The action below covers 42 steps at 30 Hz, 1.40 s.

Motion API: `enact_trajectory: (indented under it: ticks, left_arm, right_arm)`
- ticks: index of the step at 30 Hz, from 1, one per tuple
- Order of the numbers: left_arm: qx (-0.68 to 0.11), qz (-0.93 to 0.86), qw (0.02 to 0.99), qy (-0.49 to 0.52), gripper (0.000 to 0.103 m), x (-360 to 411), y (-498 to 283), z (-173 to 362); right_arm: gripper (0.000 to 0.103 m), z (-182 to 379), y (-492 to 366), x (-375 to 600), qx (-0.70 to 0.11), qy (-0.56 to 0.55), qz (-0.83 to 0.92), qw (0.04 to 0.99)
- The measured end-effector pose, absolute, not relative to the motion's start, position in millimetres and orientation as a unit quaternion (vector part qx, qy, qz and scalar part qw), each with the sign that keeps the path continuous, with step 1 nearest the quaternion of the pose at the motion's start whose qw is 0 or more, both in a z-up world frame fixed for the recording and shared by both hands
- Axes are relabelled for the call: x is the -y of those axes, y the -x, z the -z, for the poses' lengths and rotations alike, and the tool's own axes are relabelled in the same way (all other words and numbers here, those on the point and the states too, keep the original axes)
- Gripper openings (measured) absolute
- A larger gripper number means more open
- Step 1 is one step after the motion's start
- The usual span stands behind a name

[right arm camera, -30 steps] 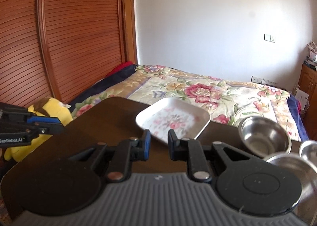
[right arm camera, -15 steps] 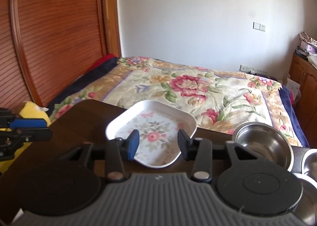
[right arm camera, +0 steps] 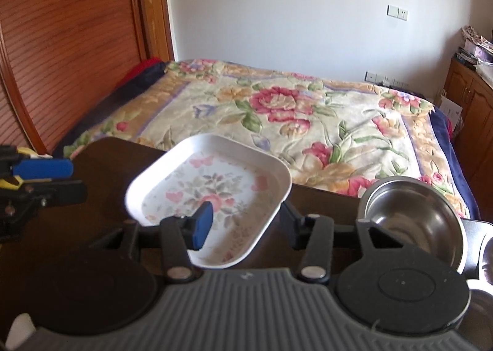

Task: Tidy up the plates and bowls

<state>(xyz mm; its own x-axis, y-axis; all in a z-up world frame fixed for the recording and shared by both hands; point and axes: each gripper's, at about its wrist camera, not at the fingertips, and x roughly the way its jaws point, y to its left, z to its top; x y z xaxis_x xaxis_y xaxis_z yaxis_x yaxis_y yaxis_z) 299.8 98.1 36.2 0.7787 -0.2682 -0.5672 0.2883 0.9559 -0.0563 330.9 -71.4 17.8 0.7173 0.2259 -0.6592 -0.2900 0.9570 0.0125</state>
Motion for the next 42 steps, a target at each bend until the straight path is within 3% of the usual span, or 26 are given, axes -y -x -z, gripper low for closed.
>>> enact_trajectory:
  ticks: [12, 24, 30, 35, 37, 42]
  left_arm:
    - [-0.327, 0.153, 0.932, -0.036, 0.039, -86, -362, -24]
    - [-0.357, 0.144, 0.923, -0.027, 0.030, -87, -384, 5]
    - [-0.367, 0.143, 0.919, -0.017, 0.029, -89, -390, 14]
    - [-0.371, 0.145, 0.917, -0.010, 0.017, -89, -393, 20]
    - [-0.371, 0.144, 0.917, -0.007, 0.012, -90, -393, 20]
    - [-0.372, 0.142, 0.917, -0.002, 0.010, -95, -389, 20]
  right_arm:
    - [0.049, -13, -361, 80, -0.390, 0.023, -0.141, 0.909]
    - [0.047, 2, -364, 71, -0.421, 0.045, -0.153, 0.893]
    - [0.043, 6, -370, 75, -0.432, 0.044, -0.150, 0.888]
    - [0.037, 8, -372, 78, -0.438, 0.034, -0.153, 0.886]
    - [0.029, 8, -370, 77, -0.442, 0.025, -0.163, 0.882]
    - [0.026, 8, -367, 74, -0.439, 0.025, -0.161, 0.883]
